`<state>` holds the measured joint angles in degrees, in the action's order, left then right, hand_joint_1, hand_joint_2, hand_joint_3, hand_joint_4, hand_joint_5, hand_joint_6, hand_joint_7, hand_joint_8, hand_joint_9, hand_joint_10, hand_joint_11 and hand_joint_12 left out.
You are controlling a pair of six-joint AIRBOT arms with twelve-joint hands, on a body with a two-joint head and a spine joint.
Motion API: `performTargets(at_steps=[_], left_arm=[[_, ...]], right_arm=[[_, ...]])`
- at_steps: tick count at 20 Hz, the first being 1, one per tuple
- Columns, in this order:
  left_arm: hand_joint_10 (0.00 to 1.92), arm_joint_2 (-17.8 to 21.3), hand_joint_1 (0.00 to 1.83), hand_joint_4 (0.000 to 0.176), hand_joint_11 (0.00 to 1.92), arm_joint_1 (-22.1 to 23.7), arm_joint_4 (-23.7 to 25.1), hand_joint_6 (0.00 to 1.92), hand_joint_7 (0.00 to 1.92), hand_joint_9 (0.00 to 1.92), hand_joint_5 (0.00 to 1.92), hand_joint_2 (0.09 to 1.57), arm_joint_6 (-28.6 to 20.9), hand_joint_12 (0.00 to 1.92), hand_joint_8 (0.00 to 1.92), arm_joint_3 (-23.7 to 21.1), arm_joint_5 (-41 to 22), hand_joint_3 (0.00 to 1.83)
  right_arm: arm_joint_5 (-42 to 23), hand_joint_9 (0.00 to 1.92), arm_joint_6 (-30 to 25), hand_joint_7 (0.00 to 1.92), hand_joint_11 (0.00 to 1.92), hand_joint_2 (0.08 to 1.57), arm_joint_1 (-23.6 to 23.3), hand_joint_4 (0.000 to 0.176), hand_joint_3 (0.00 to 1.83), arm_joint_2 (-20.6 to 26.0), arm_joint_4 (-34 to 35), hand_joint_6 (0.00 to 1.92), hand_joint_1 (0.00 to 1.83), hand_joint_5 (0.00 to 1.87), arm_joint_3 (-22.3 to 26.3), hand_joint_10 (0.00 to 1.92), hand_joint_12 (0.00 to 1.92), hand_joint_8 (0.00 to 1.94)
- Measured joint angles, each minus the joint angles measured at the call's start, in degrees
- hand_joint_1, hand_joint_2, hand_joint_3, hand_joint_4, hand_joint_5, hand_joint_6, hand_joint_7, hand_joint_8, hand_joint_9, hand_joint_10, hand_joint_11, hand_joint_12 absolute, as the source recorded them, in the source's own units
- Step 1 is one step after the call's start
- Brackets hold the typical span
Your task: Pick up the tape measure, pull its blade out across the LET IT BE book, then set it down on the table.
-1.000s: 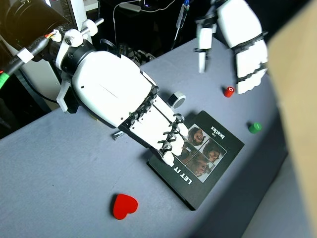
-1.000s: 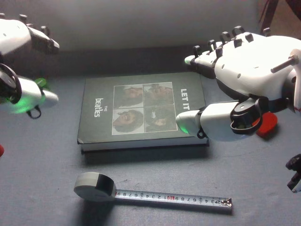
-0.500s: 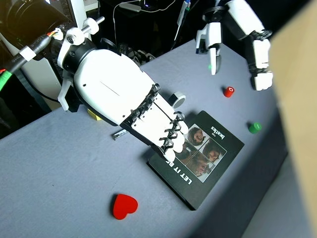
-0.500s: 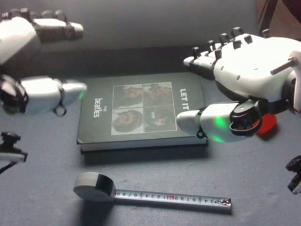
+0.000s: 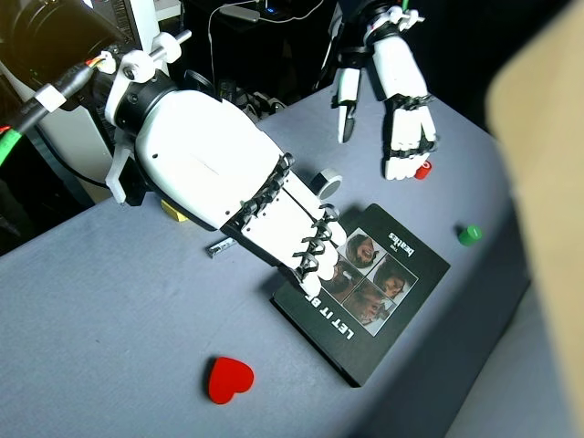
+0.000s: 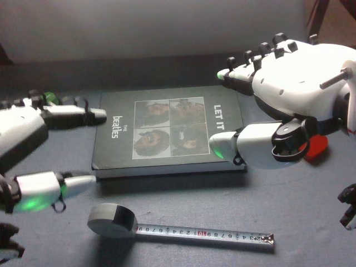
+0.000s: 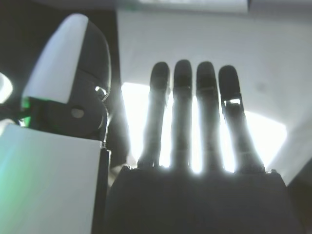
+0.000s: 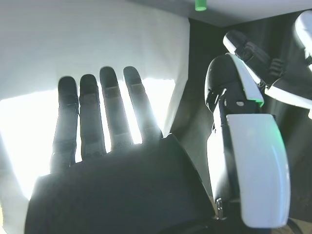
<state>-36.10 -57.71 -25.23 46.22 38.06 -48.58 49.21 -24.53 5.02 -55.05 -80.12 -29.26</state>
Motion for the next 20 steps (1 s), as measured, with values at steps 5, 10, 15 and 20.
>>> performTargets(at_steps=[5, 10, 15, 20], left_arm=[[0.00, -1.7, 0.94, 0.000, 0.00, -0.7, 0.6, 0.00, 0.42, 0.35, 0.45, 1.08, -1.8, 0.92, 0.00, 0.3, -0.9, 0.00], [0.01, -4.0, 0.94, 0.000, 0.00, -6.0, 3.7, 0.01, 0.44, 0.36, 0.47, 1.08, -10.9, 0.93, 0.01, 1.2, -2.4, 0.00], [0.01, -5.8, 0.95, 0.000, 0.02, -11.8, 7.4, 0.01, 0.46, 0.38, 0.50, 1.07, -19.6, 0.94, 0.01, 2.6, -7.1, 0.00], [0.01, -8.1, 0.96, 0.000, 0.02, -15.6, 11.4, 0.01, 0.46, 0.39, 0.50, 1.07, -21.9, 0.95, 0.00, 4.9, -10.1, 0.00]], right_arm=[[-0.1, 0.17, 0.1, 0.22, 0.00, 1.18, 0.0, 0.006, 0.00, 0.0, 0.0, 0.00, 0.16, 0.18, 0.0, 0.00, 0.61, 0.00], [-0.1, 0.17, 0.4, 0.22, 0.00, 1.18, 0.0, 0.003, 0.00, 0.0, 0.0, 0.00, 0.16, 0.18, 0.1, 0.00, 0.60, 0.00], [-0.4, 0.18, 0.8, 0.24, 0.00, 1.19, 0.2, 0.001, 0.00, 0.0, 0.0, 0.00, 0.17, 0.18, 0.3, 0.00, 0.63, 0.01], [-0.7, 0.18, 0.8, 0.22, 0.00, 1.20, 0.2, 0.002, 0.00, 0.0, -0.1, 0.01, 0.14, 0.16, 0.4, 0.00, 0.64, 0.01]])
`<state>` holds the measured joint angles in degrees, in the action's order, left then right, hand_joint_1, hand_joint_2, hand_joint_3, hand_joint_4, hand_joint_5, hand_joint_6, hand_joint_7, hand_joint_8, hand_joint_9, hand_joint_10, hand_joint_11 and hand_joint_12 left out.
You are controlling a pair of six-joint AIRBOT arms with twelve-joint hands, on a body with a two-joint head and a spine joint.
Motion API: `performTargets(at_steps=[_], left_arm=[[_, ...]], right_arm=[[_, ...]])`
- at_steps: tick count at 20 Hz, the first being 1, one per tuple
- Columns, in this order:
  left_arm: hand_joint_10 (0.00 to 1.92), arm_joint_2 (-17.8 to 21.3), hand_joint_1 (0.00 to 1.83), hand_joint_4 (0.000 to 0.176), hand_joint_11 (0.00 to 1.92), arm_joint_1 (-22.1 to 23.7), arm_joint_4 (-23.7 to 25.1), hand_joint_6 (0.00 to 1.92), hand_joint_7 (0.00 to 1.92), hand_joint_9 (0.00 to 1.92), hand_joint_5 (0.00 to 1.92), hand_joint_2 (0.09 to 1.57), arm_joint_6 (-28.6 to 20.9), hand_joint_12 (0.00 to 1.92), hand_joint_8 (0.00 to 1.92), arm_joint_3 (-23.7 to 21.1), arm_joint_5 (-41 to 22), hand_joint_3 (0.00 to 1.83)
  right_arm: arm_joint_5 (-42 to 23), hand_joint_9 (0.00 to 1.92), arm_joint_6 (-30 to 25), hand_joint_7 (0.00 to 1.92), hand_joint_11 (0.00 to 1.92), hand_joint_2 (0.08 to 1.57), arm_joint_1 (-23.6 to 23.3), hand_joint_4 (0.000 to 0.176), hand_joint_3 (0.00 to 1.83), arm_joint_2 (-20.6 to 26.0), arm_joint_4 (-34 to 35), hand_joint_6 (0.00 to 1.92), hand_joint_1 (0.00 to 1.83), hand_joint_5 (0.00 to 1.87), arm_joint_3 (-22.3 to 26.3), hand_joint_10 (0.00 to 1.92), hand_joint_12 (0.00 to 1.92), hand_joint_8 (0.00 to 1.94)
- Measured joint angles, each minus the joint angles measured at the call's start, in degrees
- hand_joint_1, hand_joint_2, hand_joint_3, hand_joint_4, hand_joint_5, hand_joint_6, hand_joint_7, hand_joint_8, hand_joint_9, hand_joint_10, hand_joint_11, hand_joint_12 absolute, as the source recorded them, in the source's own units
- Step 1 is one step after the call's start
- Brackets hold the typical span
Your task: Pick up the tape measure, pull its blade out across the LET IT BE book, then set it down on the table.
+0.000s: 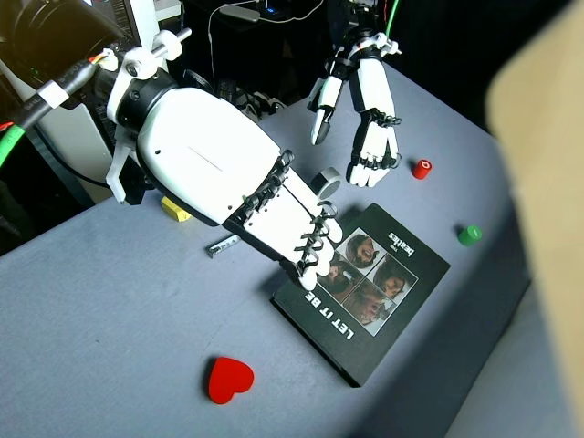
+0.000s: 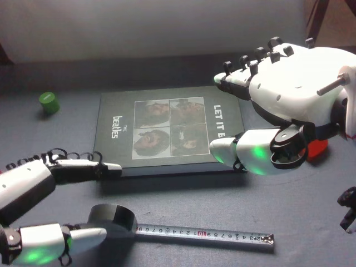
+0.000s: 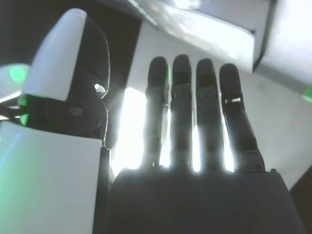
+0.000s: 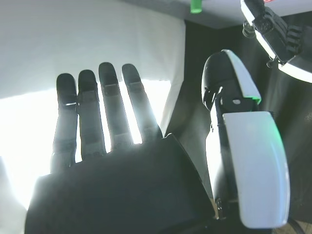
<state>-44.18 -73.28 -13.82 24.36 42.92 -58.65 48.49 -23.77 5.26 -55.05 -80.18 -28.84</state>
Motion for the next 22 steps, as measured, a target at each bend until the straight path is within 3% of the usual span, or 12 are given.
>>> performTargets(at_steps=[6, 12, 22], left_arm=[[0.01, -2.6, 0.98, 0.000, 0.00, -0.3, 0.2, 0.01, 0.47, 0.39, 0.50, 1.07, 0.0, 0.94, 0.01, 2.2, -1.3, 0.00], [0.01, -5.4, 0.98, 0.000, 0.01, -0.8, 1.5, 0.00, 0.48, 0.40, 0.51, 1.07, 0.2, 0.95, 0.01, 3.8, -1.3, 0.00], [0.01, -8.2, 0.99, 0.000, 0.02, -1.3, 0.5, 0.00, 0.49, 0.41, 0.50, 1.07, 1.7, 0.96, 0.01, 6.6, -0.2, 0.00]], right_arm=[[0.0, 0.18, 0.0, 0.22, 0.00, 1.20, 0.1, 0.001, 0.00, 0.0, 0.0, 0.00, 0.14, 0.18, 0.0, 0.00, 0.69, 0.00], [0.1, 0.15, 0.0, 0.19, 0.00, 1.20, 0.1, 0.002, 0.00, 0.0, 0.0, 0.00, 0.14, 0.16, 0.0, 0.00, 0.58, 0.00], [0.0, 0.16, 0.0, 0.21, 0.00, 1.20, 0.1, 0.001, 0.00, 0.0, 0.0, 0.01, 0.14, 0.17, 0.1, 0.00, 0.65, 0.00]])
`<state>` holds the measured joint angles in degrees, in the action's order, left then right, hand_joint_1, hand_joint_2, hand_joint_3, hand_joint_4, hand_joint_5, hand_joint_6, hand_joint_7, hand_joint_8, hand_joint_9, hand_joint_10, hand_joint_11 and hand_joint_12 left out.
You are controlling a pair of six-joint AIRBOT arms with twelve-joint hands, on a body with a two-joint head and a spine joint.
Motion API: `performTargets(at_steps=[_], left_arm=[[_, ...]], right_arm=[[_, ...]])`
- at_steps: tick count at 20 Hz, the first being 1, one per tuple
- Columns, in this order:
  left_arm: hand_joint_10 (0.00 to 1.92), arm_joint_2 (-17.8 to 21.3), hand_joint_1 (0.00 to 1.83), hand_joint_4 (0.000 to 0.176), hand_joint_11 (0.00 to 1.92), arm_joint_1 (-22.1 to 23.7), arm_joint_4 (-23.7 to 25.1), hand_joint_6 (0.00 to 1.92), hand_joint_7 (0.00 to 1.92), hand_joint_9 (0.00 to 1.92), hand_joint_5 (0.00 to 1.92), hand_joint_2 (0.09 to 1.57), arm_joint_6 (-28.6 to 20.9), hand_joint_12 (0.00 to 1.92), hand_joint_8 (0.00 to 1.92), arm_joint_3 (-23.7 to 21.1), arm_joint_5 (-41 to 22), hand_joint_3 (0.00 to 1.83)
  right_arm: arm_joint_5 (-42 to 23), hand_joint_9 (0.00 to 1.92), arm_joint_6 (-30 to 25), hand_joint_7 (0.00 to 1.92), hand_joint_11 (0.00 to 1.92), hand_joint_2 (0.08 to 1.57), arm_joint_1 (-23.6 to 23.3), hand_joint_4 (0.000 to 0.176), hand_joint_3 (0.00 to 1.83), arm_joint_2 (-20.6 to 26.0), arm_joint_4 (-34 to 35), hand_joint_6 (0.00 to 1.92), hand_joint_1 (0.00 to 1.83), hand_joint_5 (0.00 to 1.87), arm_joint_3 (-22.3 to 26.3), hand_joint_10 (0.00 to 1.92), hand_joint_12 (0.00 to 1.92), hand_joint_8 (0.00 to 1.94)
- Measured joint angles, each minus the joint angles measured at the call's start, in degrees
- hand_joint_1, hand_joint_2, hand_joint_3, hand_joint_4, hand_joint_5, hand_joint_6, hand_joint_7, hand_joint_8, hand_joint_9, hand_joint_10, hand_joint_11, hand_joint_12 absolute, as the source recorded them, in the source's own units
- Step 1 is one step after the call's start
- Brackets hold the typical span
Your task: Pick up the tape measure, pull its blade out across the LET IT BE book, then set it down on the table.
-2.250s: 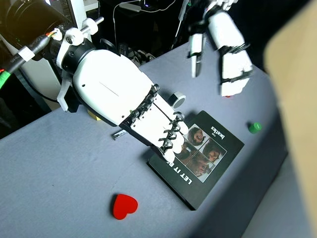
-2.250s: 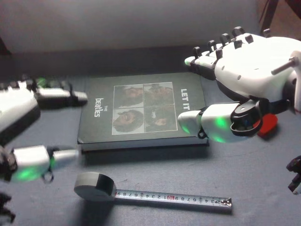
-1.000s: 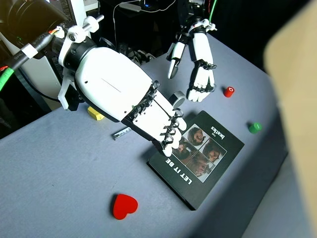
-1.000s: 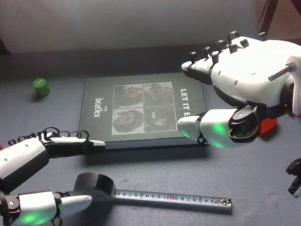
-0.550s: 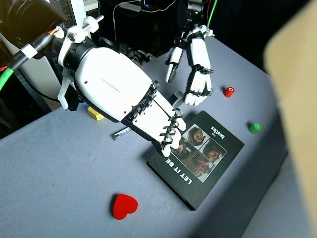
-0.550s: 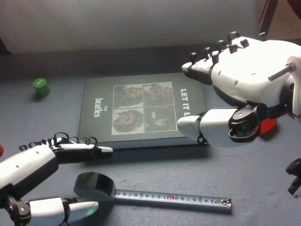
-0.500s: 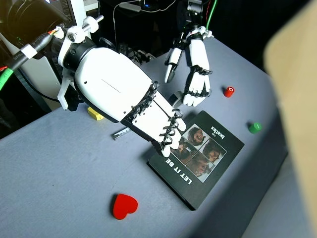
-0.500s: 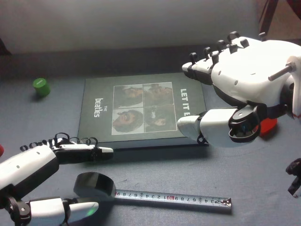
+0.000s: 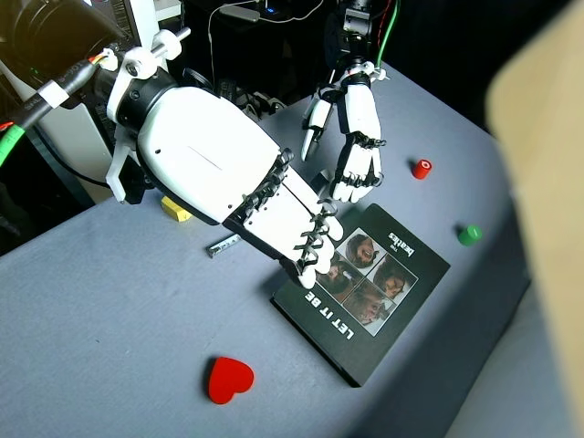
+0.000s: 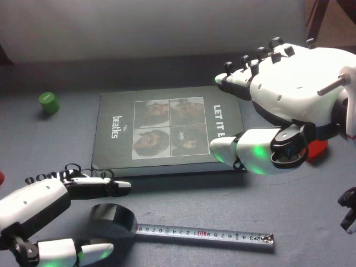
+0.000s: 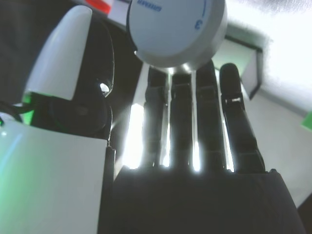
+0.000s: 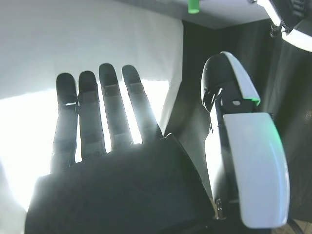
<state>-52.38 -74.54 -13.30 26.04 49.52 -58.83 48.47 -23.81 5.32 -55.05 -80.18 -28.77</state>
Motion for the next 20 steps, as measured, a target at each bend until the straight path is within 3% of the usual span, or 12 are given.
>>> performTargets(at_steps=[14, 16, 17, 18, 19, 20], left_arm=[[0.00, -2.2, 0.99, 0.000, 0.02, 0.4, -0.6, 0.00, 0.50, 0.41, 0.49, 1.07, 3.5, 0.95, 0.00, 2.4, 0.7, 0.00], [0.02, -3.0, 1.15, 0.000, 0.31, 0.5, -0.6, 0.01, 0.72, 0.68, 0.74, 1.11, 4.3, 0.93, 0.01, 2.6, 0.7, 0.00], [0.06, -3.3, 1.15, 0.000, 0.58, 0.5, -0.6, 0.85, 0.90, 0.90, 0.88, 1.16, 4.5, 0.94, 0.00, 2.6, 0.7, 0.00], [1.02, -3.6, 1.33, 0.000, 0.73, 0.6, -0.7, 1.00, 0.98, 0.92, 0.81, 1.14, 5.4, 1.05, 0.72, 2.6, 0.6, 0.00], [1.26, -3.7, 1.36, 0.000, 0.84, 0.8, -0.6, 0.96, 0.97, 0.91, 0.82, 1.14, 5.4, 1.16, 0.96, 2.8, 0.0, 0.00], [1.32, -3.7, 1.37, 0.000, 0.92, 0.8, -0.3, 0.90, 0.95, 0.90, 0.85, 1.14, 5.6, 1.22, 1.05, 2.9, -0.5, 0.00]], right_arm=[[-0.2, 0.16, -0.1, 0.20, 0.00, 1.21, 0.0, 0.000, 0.00, 0.0, 0.0, 0.00, 0.12, 0.16, 0.0, 0.00, 0.60, 0.00], [-0.3, 0.18, -0.1, 0.21, 0.00, 1.20, 0.0, 0.000, 0.00, 0.0, 0.0, 0.00, 0.13, 0.18, 0.0, 0.00, 0.63, 0.00], [-0.3, 0.18, -0.1, 0.22, 0.00, 1.20, 0.0, 0.000, 0.00, 0.0, 0.0, 0.00, 0.14, 0.18, 0.0, 0.00, 0.64, 0.00], [-0.3, 0.18, -0.1, 0.22, 0.00, 1.20, 0.0, 0.000, 0.00, 0.0, 0.0, 0.00, 0.14, 0.18, 0.0, 0.00, 0.63, 0.00], [-0.3, 0.18, -0.1, 0.22, 0.00, 1.20, 0.0, 0.000, 0.00, 0.0, 0.0, 0.00, 0.14, 0.18, 0.0, 0.00, 0.61, 0.00], [-0.4, 0.18, 0.0, 0.22, 0.00, 1.20, 0.0, 0.000, 0.00, 0.0, 0.0, 0.00, 0.14, 0.18, 0.0, 0.00, 0.60, 0.00]])
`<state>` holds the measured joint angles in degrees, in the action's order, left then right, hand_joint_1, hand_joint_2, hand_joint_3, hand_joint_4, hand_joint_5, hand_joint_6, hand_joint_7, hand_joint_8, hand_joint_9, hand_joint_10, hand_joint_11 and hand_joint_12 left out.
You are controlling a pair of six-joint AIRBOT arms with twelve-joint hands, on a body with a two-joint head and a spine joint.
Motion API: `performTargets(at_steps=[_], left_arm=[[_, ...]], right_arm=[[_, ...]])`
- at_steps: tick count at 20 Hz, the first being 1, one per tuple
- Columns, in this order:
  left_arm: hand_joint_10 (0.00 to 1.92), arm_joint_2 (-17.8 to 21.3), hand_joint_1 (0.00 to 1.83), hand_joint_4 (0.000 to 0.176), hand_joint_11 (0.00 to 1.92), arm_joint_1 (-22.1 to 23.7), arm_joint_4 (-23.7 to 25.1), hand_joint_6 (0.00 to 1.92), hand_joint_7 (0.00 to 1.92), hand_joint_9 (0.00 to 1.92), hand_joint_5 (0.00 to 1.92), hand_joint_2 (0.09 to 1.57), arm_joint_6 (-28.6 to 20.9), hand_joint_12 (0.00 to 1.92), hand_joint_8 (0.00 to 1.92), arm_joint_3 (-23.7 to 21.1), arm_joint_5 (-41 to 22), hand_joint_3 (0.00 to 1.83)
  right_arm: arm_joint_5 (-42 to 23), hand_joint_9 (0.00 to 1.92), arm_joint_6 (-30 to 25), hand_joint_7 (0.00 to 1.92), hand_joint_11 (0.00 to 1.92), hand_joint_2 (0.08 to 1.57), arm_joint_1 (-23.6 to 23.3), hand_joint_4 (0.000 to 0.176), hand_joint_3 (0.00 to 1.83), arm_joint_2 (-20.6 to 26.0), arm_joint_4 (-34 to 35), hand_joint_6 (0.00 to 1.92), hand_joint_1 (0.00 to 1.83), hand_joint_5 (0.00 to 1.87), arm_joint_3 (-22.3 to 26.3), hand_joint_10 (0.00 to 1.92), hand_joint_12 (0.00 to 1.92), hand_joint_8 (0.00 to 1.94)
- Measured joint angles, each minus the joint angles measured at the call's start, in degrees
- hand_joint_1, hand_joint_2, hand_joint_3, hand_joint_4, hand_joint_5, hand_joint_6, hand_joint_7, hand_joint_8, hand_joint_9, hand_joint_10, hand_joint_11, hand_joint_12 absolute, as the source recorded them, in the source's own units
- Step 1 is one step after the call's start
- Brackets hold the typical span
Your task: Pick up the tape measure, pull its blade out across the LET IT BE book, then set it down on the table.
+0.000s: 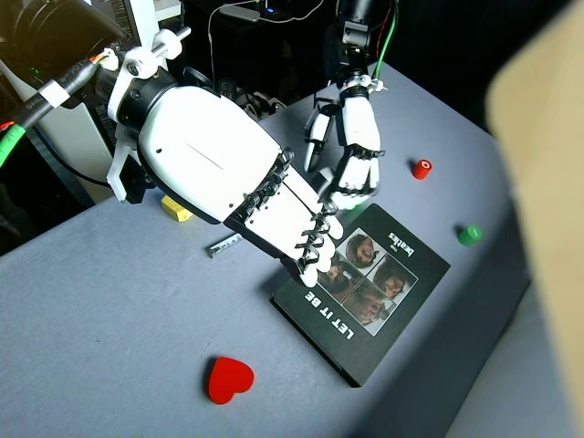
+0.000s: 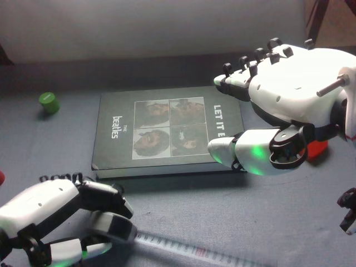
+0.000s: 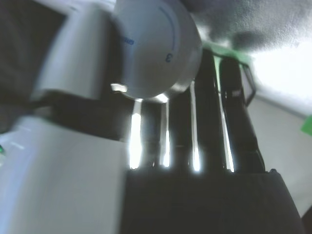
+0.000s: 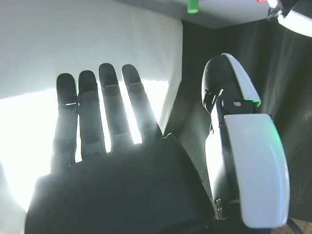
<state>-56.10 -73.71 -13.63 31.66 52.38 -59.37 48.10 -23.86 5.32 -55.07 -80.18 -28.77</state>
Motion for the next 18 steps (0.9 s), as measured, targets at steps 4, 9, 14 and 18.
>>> performTargets(at_steps=[4, 9, 14, 18], left_arm=[[1.30, -0.2, 1.38, 0.000, 0.97, 0.1, 0.6, 0.83, 0.94, 0.93, 0.92, 1.12, 0.2, 1.20, 1.06, 0.0, 1.2, 0.00], [1.31, 0.9, 1.38, 0.000, 0.94, 3.5, 0.7, 0.84, 0.94, 0.93, 0.92, 1.12, -0.5, 1.16, 1.05, -0.5, 3.7, 0.00], [1.31, 7.2, 1.38, 0.000, 0.94, 12.1, 0.6, 0.84, 0.97, 0.92, 0.92, 1.12, -3.0, 1.15, 1.01, -1.1, 8.9, 0.00], [1.31, 10.1, 1.38, 0.000, 0.92, 18.3, -1.2, 0.85, 0.95, 0.93, 0.92, 1.12, -3.5, 1.16, 1.01, -1.1, 14.8, 0.00]], right_arm=[[-0.1, 0.17, 0.0, 0.21, 0.00, 1.20, 0.0, 0.000, 0.00, 0.0, 0.0, 0.00, 0.14, 0.19, 0.0, 0.00, 0.57, 0.00], [-0.4, 0.18, 0.0, 0.22, 0.00, 1.20, 0.0, 0.000, 0.00, 0.0, 0.0, 0.00, 0.13, 0.20, 0.1, 0.01, 0.56, 0.00], [0.0, 0.20, 0.3, 0.23, 0.00, 1.20, -1.2, 0.000, 0.00, 0.0, -1.1, 0.00, 0.14, 0.19, 0.4, 0.01, 0.59, 0.00], [0.6, 0.32, -0.8, 0.37, 0.00, 1.13, -3.1, 0.000, 0.00, -0.2, -5.7, 0.01, 0.49, 0.31, 0.4, 0.01, 0.84, 0.01]])
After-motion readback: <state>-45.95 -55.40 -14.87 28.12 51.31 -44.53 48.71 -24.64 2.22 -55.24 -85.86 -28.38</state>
